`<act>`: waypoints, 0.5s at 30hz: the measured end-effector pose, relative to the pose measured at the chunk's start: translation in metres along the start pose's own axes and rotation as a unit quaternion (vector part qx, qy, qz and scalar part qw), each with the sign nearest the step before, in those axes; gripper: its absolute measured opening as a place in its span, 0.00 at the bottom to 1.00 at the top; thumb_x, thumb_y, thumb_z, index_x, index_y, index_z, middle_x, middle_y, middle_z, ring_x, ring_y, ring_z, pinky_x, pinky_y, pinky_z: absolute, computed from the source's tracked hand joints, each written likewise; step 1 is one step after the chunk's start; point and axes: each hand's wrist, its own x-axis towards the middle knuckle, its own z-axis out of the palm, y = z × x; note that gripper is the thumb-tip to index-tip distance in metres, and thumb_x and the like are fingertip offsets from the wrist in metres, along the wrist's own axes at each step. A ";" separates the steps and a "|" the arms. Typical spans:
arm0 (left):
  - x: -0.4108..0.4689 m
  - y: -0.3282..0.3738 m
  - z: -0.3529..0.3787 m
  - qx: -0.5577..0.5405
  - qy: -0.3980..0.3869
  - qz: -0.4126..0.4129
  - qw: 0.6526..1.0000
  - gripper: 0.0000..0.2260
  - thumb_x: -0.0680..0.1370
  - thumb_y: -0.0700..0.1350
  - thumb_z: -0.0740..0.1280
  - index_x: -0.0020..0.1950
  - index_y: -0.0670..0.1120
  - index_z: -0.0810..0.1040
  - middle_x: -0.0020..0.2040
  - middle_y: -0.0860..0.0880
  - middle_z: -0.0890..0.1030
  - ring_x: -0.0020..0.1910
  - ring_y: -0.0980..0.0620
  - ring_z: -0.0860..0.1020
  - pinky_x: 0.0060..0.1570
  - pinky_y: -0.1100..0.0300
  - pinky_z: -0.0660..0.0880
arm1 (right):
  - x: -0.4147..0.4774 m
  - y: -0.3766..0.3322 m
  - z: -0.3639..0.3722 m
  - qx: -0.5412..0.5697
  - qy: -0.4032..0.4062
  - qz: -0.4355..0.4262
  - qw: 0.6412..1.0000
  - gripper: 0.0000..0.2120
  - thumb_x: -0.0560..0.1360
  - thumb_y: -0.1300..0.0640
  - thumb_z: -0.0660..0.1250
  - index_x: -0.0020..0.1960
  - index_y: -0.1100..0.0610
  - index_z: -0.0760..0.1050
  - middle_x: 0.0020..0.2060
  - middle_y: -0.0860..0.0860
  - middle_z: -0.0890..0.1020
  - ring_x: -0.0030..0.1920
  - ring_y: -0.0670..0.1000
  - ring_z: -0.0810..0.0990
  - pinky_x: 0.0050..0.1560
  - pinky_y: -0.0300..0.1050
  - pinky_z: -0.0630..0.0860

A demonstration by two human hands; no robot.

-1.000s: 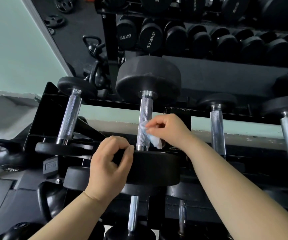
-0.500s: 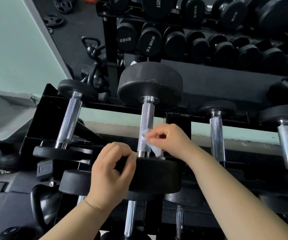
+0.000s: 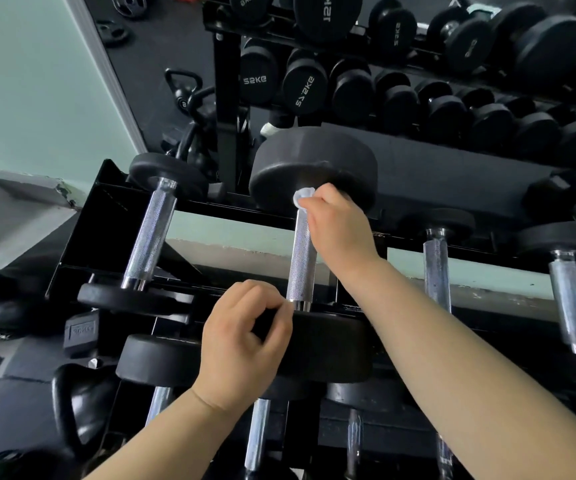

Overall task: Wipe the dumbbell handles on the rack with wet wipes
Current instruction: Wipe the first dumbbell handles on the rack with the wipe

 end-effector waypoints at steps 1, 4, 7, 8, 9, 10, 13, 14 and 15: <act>0.000 0.000 0.000 0.001 0.001 0.003 1.000 0.05 0.72 0.45 0.60 0.37 0.52 0.68 0.40 0.55 0.73 0.37 0.59 0.71 0.39 0.72 0.68 | 0.000 0.000 -0.003 -0.020 -0.035 0.001 0.999 0.12 0.72 0.67 0.60 0.52 0.64 0.78 0.46 0.59 0.77 0.45 0.61 0.76 0.38 0.48 0.74; 0.000 -0.001 0.001 -0.001 0.004 0.007 1.000 0.05 0.72 0.45 0.60 0.37 0.52 0.68 0.40 0.55 0.73 0.36 0.58 0.71 0.39 0.69 0.69 | -0.019 0.004 -0.020 0.008 -0.171 -0.087 0.981 0.14 0.77 0.63 0.57 0.58 0.59 0.77 0.52 0.56 0.75 0.53 0.56 0.73 0.49 0.46 0.70; 0.001 -0.001 0.001 -0.001 0.006 0.013 1.000 0.05 0.73 0.45 0.60 0.37 0.52 0.68 0.40 0.55 0.73 0.36 0.58 0.71 0.39 0.67 0.69 | -0.030 0.005 -0.030 0.055 -0.235 -0.101 0.965 0.13 0.78 0.60 0.58 0.57 0.57 0.78 0.49 0.53 0.76 0.48 0.51 0.72 0.46 0.40 0.65; 0.001 -0.002 0.001 0.001 0.007 0.015 1.000 0.05 0.73 0.45 0.60 0.37 0.52 0.68 0.39 0.55 0.73 0.36 0.58 0.71 0.39 0.67 0.69 | -0.027 0.008 -0.029 0.071 -0.220 -0.077 0.970 0.13 0.77 0.60 0.59 0.56 0.57 0.79 0.49 0.55 0.77 0.48 0.51 0.73 0.46 0.39 0.65; 0.000 -0.002 0.002 0.001 0.008 0.018 1.000 0.05 0.73 0.45 0.60 0.37 0.52 0.68 0.39 0.55 0.73 0.36 0.58 0.71 0.39 0.67 0.69 | -0.023 0.011 -0.027 0.080 -0.191 -0.051 0.977 0.12 0.77 0.60 0.59 0.56 0.58 0.79 0.49 0.56 0.77 0.48 0.53 0.74 0.45 0.39 0.65; 0.000 -0.002 0.001 0.000 0.010 0.019 1.000 0.05 0.73 0.45 0.60 0.37 0.52 0.68 0.39 0.55 0.73 0.36 0.58 0.71 0.39 0.67 0.69 | -0.022 0.013 -0.026 0.089 -0.164 -0.029 0.982 0.12 0.77 0.60 0.60 0.55 0.58 0.79 0.49 0.57 0.78 0.49 0.54 0.75 0.44 0.38 0.65; 0.000 -0.002 0.001 -0.001 0.013 0.021 1.000 0.05 0.73 0.45 0.61 0.37 0.52 0.68 0.40 0.54 0.73 0.36 0.58 0.71 0.39 0.66 0.69 | -0.031 0.013 -0.026 0.102 -0.215 -0.072 0.969 0.11 0.75 0.62 0.62 0.55 0.58 0.79 0.48 0.55 0.78 0.49 0.52 0.75 0.43 0.35 0.65; 0.000 -0.002 0.001 0.001 0.014 0.020 1.000 0.05 0.73 0.45 0.61 0.37 0.52 0.68 0.40 0.54 0.73 0.36 0.57 0.71 0.38 0.65 0.70 | -0.037 0.012 -0.027 0.106 -0.267 -0.101 0.953 0.11 0.74 0.63 0.63 0.55 0.57 0.80 0.49 0.54 0.78 0.49 0.51 0.75 0.45 0.35 0.66; 0.000 -0.002 0.001 0.003 0.016 0.020 1.000 0.05 0.73 0.45 0.61 0.37 0.52 0.68 0.40 0.54 0.73 0.36 0.56 0.71 0.38 0.64 0.70 | -0.042 0.011 -0.030 0.105 -0.321 -0.122 0.933 0.12 0.74 0.63 0.64 0.54 0.56 0.80 0.49 0.53 0.78 0.48 0.48 0.74 0.47 0.35 0.66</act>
